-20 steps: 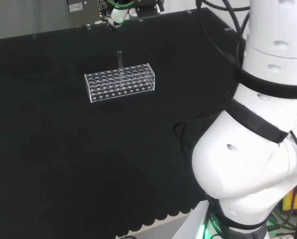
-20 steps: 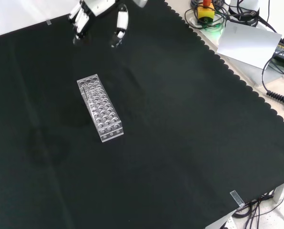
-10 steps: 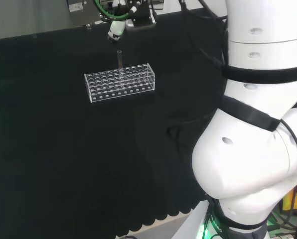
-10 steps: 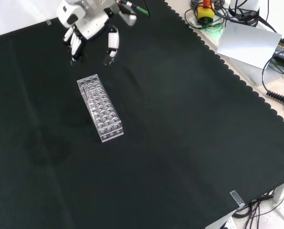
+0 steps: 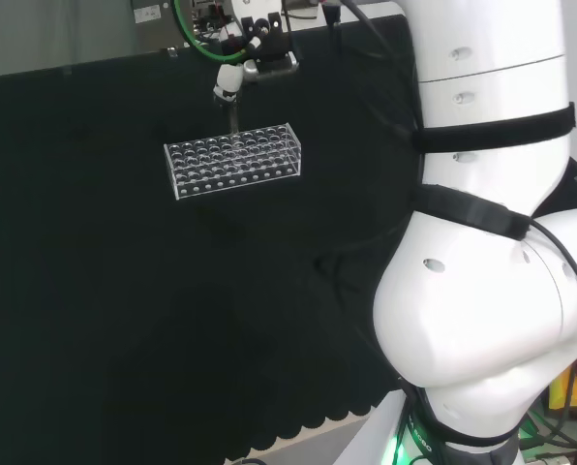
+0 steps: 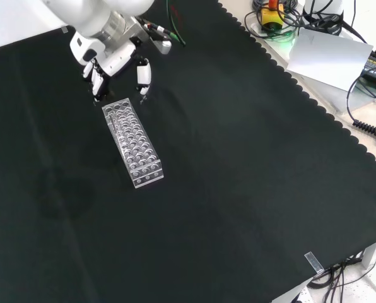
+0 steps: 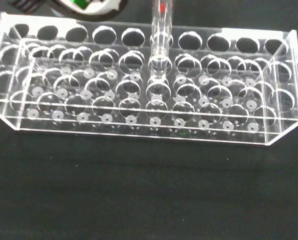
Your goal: Pick up the test tube.
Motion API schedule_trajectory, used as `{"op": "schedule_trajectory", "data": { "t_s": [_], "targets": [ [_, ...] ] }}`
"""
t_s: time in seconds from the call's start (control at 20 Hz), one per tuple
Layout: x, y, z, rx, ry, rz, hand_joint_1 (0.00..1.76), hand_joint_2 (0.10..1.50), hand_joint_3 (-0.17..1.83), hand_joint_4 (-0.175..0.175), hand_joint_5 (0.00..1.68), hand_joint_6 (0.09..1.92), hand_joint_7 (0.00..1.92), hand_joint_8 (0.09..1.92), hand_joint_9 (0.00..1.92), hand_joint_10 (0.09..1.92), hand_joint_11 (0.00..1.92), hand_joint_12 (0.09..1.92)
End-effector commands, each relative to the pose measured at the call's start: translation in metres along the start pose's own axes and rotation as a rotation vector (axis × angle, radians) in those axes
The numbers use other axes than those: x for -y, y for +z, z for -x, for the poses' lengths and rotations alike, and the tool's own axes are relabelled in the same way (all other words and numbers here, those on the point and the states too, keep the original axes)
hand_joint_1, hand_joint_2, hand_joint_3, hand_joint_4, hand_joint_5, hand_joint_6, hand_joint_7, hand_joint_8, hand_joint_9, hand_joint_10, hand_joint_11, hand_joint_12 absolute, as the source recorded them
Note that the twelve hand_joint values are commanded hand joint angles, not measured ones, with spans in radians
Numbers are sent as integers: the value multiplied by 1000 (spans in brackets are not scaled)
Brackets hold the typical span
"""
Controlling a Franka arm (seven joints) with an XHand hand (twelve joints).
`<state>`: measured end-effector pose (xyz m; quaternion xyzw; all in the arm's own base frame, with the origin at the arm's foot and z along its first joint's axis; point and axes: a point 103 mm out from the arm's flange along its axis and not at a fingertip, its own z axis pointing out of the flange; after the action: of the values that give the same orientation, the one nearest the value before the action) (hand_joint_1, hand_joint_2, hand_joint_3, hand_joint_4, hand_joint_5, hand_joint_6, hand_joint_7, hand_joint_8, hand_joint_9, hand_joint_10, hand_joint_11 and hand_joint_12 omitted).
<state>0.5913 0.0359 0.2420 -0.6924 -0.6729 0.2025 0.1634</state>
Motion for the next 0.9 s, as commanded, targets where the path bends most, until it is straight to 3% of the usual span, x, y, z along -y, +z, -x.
{"op": "schedule_trajectory", "data": {
  "t_s": [0.05, 0.45, 0.9],
  "targets": [
    [-16, 14, -4, 40, 1, -40, 866, 740, 526, -164, 409, 604, 687, 882, 636, 814, 259, 1508],
    [-29, 28, -12, 88, -3, -76, 875, 737, 529, -163, 410, 621, 690, 885, 634, 814, 258, 1509],
    [-33, 33, -12, 70, 12, -45, 902, 724, 542, -166, 440, 661, 769, 885, 656, 809, 270, 1500]
  ]
}}
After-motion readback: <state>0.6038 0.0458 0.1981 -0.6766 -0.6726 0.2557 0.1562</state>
